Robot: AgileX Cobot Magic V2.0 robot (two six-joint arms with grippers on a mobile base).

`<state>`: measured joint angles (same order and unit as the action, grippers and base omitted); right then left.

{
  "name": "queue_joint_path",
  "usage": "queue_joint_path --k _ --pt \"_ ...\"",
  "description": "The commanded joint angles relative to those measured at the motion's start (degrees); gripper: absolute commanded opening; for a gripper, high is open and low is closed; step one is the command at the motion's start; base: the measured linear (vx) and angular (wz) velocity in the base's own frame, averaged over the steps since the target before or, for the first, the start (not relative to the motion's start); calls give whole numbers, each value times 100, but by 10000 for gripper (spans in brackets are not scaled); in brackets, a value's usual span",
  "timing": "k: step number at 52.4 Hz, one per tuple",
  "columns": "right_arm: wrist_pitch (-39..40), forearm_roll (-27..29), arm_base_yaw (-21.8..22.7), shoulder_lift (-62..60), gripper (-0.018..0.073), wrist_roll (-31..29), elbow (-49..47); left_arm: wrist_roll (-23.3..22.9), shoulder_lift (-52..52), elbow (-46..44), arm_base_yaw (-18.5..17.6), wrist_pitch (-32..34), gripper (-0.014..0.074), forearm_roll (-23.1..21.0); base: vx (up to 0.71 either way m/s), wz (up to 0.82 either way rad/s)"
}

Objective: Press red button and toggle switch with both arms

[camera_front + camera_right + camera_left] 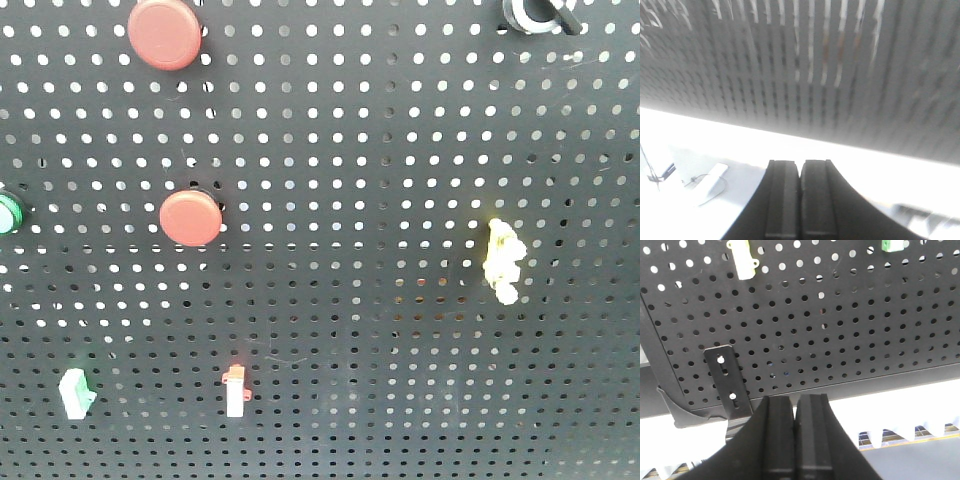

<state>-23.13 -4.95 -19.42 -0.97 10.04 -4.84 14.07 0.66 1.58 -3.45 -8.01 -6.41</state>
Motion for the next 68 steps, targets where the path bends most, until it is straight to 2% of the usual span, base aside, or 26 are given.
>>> queue_joint_path --k 1,4,8,12,18,23,31,68 --pt "1309 992 715 -10 0 -559 323 -46 91 196 -4 453 1 -30 0 0" --pt "1799 1309 1226 -10 0 -691 609 -46 91 196 -4 453 1 -30 0 0" --pt "2068 1216 1683 -10 0 -690 729 -46 91 196 -4 453 1 -30 0 0" --pt "2192 597 2052 -10 0 -697 723 -46 91 196 -4 453 1 -30 0 0" --pt "2417 -157 2360 -33 0 -697 723 -46 91 196 -4 453 1 -30 0 0" --pt "2482 -153 2409 -53 0 -680 723 -46 91 196 -4 453 1 -30 0 0" --pt "2497 264 2403 -53 0 -501 723 -46 91 196 -4 453 1 -30 0 0" --pt "2492 260 2425 -53 0 -494 723 -46 91 196 -4 453 1 -30 0 0"
